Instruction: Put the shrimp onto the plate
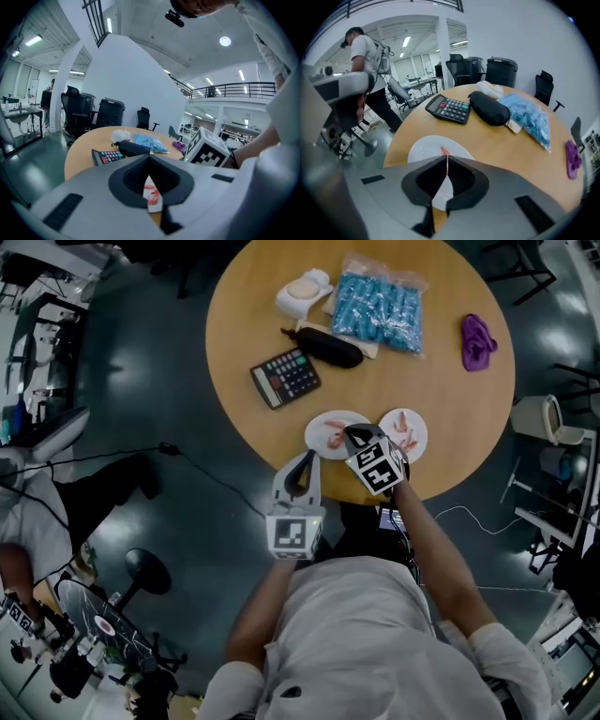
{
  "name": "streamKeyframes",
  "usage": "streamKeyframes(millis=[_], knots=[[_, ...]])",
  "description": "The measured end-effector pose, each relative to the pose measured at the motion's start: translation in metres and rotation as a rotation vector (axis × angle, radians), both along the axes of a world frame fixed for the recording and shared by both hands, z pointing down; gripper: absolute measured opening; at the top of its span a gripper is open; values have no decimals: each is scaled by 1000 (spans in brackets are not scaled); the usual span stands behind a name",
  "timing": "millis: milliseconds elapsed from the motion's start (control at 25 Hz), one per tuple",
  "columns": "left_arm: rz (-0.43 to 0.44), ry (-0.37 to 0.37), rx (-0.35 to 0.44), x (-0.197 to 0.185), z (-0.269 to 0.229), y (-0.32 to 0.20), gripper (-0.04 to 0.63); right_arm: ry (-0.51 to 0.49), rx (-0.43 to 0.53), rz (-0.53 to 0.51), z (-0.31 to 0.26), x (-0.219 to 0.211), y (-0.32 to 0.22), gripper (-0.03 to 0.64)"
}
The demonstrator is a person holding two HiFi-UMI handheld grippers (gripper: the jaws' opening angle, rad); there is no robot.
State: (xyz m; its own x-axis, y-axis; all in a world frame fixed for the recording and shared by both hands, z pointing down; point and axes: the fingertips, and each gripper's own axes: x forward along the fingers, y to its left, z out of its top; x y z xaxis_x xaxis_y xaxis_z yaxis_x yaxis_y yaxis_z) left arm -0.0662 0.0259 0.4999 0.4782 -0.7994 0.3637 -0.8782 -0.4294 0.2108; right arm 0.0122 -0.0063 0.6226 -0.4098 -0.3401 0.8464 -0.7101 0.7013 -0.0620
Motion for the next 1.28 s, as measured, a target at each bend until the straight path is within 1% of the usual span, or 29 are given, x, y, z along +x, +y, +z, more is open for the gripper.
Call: streamKeyframes(millis=[120, 200, 240, 280, 440, 640, 720, 840, 1000, 1160, 1280], knots=[[-9, 13, -9, -7, 2, 4, 8, 74, 10, -88, 8, -13, -3, 21], [-7, 19, -14, -13, 5, 5, 8, 103, -12, -131, 13, -21, -3, 34], [-5, 20, -18, -16, 7, 6, 8, 116, -27, -147, 16, -24, -4, 75], [-5, 21, -23, -18, 8, 7, 8, 132, -40, -161, 19, -26, -4, 98], [-1, 20, -29, -26, 13, 6, 8, 204, -49, -203, 31, -28, -10, 100], [-23, 30, -36, -35, 12, 4, 8, 239, -67, -224, 40, -31, -13, 99], [-40, 42, -44, -36, 9, 3, 8, 252, -65, -227, 43, -31, -14, 81], [-20, 19, -26, -36, 12, 5, 8, 251, -74, -217, 44, -31, -15, 67], [-18, 12, -24, -33, 11, 8, 8, 217, -66, -165, 39, -27, -19, 60], [4, -3, -19, -24, 6, 11, 8, 158, -27, -72, 21, -16, -27, 60], [14, -6, -18, -14, 1, 15, 8, 122, 11, 8, 3, 6, -27, 58]])
